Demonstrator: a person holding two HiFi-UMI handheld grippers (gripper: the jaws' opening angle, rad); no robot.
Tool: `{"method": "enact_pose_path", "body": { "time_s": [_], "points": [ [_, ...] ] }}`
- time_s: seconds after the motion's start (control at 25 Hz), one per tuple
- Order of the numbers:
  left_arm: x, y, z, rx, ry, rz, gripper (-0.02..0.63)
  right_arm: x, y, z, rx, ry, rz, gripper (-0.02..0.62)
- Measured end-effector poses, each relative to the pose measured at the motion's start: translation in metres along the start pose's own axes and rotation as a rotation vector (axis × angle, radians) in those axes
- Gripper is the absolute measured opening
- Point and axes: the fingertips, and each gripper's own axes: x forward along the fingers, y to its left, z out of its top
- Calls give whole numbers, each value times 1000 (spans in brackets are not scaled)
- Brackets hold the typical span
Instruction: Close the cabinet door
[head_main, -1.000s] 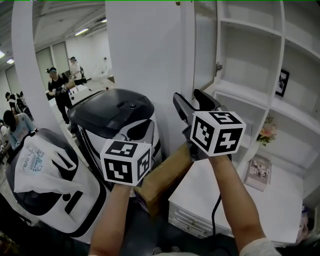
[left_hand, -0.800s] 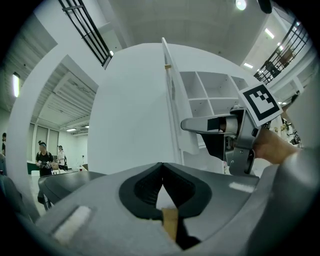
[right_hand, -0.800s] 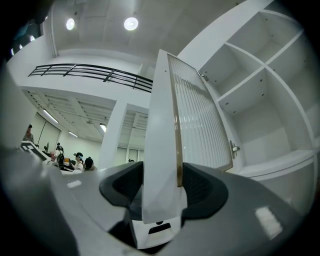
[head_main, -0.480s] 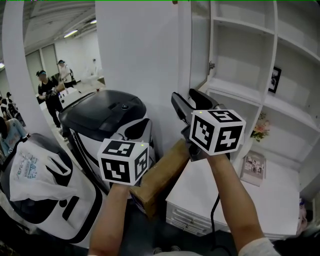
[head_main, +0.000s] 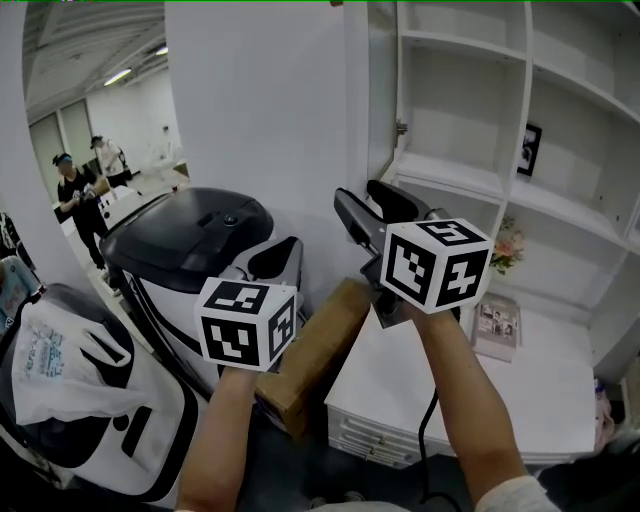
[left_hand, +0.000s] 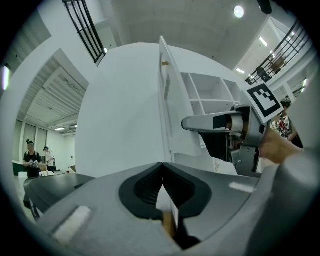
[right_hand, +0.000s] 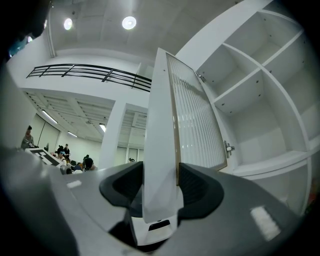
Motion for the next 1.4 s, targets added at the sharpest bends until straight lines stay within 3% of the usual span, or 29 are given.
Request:
{"method": "enact_pose_path", "body": {
  "time_s": [0.8, 1.4],
  "points": [
    [31, -49, 3, 6, -11, -155, -2, -43, -24, 8, 1, 12, -33, 167],
    [43, -82, 0, -17, -27, -260, -2, -77, -53, 16, 16, 10, -139, 120]
  ]
}}
